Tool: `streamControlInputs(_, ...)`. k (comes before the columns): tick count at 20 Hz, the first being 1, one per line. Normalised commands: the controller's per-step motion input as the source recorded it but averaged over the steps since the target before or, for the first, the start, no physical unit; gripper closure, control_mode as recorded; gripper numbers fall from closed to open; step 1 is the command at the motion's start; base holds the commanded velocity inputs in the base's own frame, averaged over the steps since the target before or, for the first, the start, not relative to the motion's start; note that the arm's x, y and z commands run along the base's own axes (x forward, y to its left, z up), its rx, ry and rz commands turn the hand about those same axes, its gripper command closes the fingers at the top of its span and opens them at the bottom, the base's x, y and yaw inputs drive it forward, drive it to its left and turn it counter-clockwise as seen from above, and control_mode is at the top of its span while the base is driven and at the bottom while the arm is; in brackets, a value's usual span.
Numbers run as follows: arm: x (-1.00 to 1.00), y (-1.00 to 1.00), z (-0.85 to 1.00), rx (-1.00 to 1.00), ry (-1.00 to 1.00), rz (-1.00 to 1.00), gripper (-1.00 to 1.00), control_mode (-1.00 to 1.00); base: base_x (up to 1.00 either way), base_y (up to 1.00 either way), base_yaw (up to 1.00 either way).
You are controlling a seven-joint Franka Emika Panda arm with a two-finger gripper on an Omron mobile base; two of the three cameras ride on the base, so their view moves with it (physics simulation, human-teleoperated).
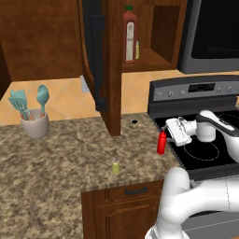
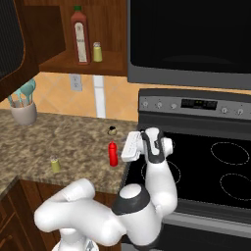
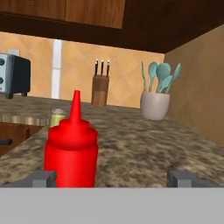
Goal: Put the shaker and condiment bottle from the counter next to their counterparts in the cabinet.
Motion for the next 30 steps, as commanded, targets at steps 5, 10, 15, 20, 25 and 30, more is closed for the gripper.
streamControlInputs(5,0.00,0.16,-0.10,0.01,0.02,0.03,-1.00,-1.00,0.00,0.00,0.00)
streamControlInputs(10,-0.01,0.10,-0.08,0.03,0.03,0.04,-1.00,-1.00,0.00,0.00,0.00)
streamControlInputs(15,-0.33,0.01,-0.06,0.06,0.07,0.02,-1.00,-1.00,0.00,0.00,0.00)
streamControlInputs(20,-0.43,0.00,-0.01,0.03,0.04,0.00,-1.00,-1.00,0.00,0.00,0.00)
streamControlInputs(25,-0.01,0.11,-0.14,0.02,0.00,0.04,-1.00,-1.00,0.00,0.00,0.00)
streamControlInputs(30,0.00,0.18,-0.18,0.01,0.00,0.02,-1.00,-1.00,0.00,0.00,0.00)
